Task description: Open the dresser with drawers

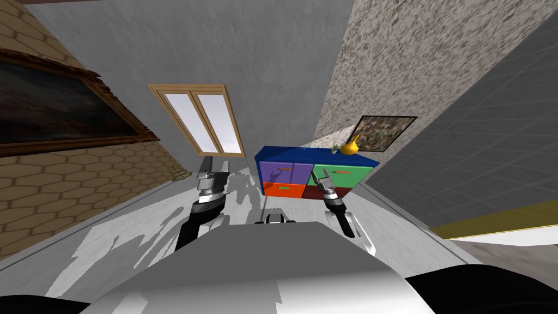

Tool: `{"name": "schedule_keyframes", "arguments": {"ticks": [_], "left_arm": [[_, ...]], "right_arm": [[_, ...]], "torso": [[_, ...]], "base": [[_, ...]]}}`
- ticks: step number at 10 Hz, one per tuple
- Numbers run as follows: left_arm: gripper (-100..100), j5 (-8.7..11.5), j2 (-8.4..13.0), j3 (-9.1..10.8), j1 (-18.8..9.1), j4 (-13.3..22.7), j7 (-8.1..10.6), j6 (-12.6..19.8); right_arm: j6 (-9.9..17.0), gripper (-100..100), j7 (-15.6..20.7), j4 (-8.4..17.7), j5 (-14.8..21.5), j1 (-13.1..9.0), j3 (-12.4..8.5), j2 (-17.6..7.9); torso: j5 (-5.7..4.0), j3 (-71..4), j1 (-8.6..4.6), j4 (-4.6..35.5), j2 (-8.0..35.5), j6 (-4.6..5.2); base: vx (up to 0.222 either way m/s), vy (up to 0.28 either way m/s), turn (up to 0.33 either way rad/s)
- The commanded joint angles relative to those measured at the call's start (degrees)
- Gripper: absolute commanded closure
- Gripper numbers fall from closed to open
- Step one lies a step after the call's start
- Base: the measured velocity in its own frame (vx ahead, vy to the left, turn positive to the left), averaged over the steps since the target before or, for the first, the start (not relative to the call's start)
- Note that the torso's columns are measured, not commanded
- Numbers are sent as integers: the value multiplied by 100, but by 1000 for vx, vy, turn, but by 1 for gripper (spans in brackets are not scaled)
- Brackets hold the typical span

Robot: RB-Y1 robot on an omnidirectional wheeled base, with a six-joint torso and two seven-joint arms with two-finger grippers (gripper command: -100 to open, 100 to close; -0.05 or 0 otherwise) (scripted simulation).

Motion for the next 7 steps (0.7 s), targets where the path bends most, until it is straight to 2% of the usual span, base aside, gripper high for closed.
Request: {"name": "schedule_keyframes", "arguments": {"ticks": [1, 2, 4, 5, 6, 7], "left_arm": [[0, 0, 0, 0, 0, 0, 0, 0], [0, 0, 0, 0, 0, 0, 0, 0], [0, 0, 0, 0, 0, 0, 0, 0], [0, 0, 0, 0, 0, 0, 0, 0], [0, 0, 0, 0, 0, 0, 0, 0], [0, 0, 0, 0, 0, 0, 0, 0]], "right_arm": [[-63, -100, 461, 227, 142, -44, -139, 20], [-128, -100, 629, 440, 265, -84, -267, 38], [-128, -100, 852, 440, 265, -84, -267, 38], [-192, -100, 1075, 659, 389, -125, -397, 55], [-192, -100, 1225, 659, 389, -125, -397, 55], [-256, -100, 1396, 882, 514, -167, -527, 72]], "torso": [[1, -6, 8, -3, -10, 0], [0, -3, 0, -1, -3, 0], [-3, 3, -8, 1, 7, 0], [-6, 14, -22, 6, 24, 1], [-4, 9, -5, 4, 11, 1], [-1, 2, -4, 1, 3, 1]], "base": [[85, 100, -8], [104, 101, -10], [54, 71, -3], [52, 80, -6], [61, 76, -10], [83, 104, -7]]}}
